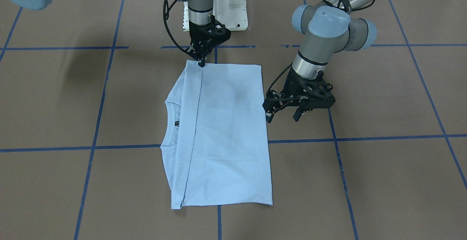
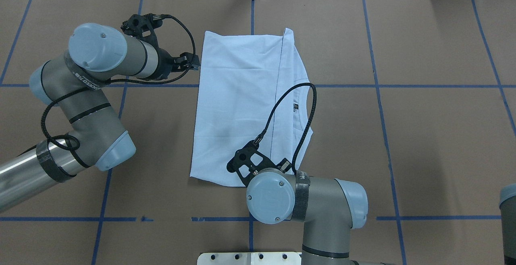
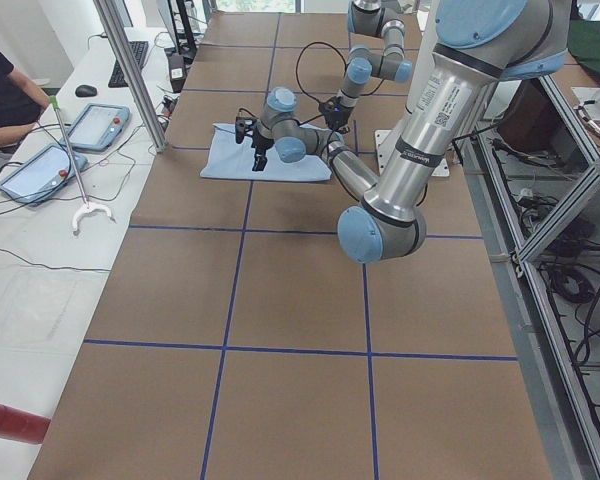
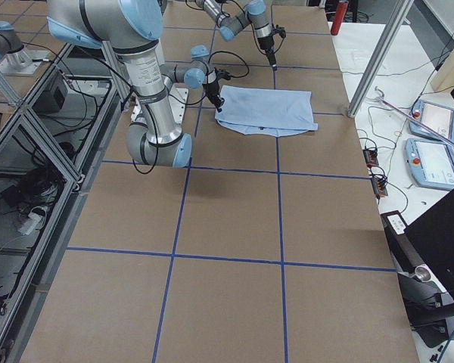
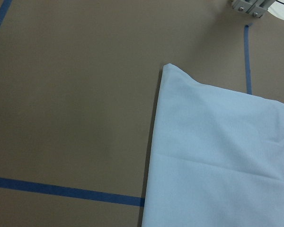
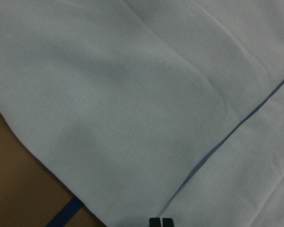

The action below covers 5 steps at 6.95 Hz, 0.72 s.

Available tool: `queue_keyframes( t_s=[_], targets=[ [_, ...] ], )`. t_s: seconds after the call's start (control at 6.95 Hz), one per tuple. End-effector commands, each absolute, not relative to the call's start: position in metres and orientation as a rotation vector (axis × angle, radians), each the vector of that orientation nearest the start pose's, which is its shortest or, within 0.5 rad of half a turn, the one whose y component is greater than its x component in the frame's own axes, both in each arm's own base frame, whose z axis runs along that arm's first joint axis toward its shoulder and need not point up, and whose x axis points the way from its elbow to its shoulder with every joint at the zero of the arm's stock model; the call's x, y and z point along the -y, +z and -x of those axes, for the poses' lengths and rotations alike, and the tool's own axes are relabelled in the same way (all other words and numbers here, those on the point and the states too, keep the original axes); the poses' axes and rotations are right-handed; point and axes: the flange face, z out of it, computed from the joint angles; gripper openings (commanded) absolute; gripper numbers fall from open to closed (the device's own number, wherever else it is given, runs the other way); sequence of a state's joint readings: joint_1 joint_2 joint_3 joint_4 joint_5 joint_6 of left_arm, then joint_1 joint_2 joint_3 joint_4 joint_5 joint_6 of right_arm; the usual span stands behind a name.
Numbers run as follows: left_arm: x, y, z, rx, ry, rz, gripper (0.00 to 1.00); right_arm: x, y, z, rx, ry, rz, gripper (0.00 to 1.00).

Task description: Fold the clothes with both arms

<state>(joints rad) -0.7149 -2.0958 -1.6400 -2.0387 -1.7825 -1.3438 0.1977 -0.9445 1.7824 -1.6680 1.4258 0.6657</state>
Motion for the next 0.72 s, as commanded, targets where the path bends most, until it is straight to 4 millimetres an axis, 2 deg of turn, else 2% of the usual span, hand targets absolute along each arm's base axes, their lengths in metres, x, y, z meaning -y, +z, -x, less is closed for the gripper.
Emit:
queue_keyframes(
  t_s=[0.0, 0.14, 0.43, 0.58],
  targets=[
    [0.525, 0.268, -0.434, -1.038, -0.327, -0.313, 1.00, 0.284, 0.219, 0.600, 0.576, -0.600, -0.519, 0.00],
    [0.525, 0.268, -0.434, -1.038, -0.327, -0.313, 1.00, 0.295, 0.213, 0.586, 0.592, -0.574, -0.533, 0.00],
    [0.525, 0.268, -0.435, -1.039, -0.325, -0.313, 1.00, 0.291, 0.246, 0.558, 0.591, -0.505, -0.489, 0.00],
    [0.524, 0.268, -0.436, -1.038, -0.324, -0.311, 1.00, 0.289, 0.252, 0.553, 0.614, -0.382, -0.442, 0.00]
  ],
)
